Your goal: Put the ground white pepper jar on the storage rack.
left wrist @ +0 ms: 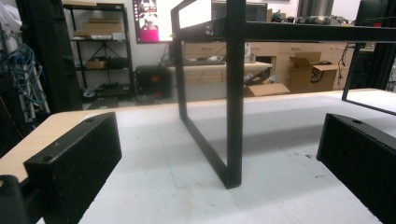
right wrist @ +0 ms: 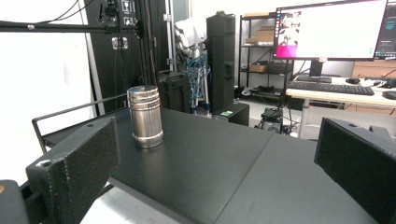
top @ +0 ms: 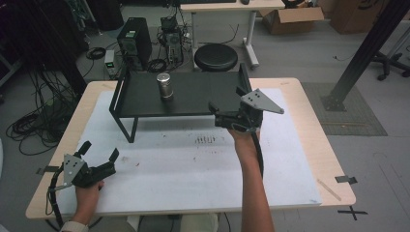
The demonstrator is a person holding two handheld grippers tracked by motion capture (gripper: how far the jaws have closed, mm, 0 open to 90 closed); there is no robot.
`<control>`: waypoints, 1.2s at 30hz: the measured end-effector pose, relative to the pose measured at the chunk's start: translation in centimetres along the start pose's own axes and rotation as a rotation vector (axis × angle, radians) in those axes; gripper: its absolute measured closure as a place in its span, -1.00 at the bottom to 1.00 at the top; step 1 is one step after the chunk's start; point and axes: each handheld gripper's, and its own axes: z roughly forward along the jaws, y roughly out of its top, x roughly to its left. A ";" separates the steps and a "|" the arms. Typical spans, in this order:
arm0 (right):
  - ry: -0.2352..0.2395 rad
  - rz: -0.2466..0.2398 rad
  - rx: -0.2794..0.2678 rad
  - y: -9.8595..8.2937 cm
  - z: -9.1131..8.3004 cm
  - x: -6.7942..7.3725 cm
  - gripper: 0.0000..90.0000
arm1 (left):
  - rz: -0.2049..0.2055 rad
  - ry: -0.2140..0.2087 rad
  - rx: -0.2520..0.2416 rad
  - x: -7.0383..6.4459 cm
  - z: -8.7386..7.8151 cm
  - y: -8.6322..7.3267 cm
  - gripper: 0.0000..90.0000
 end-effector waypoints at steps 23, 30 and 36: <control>-0.020 0.001 -0.039 -4.8 -4.4 0.0 -1.00 | 0.000 0.002 0.000 0.0 0.0 0.0 -0.99; -0.042 0.012 -0.031 -6.8 -5.5 -0.3 -1.00 | 0.002 0.001 0.002 0.0 0.0 0.0 -0.99; -0.072 0.027 -0.037 -8.4 -6.3 -0.7 -1.00 | 0.004 0.001 0.004 0.0 0.0 0.0 -0.99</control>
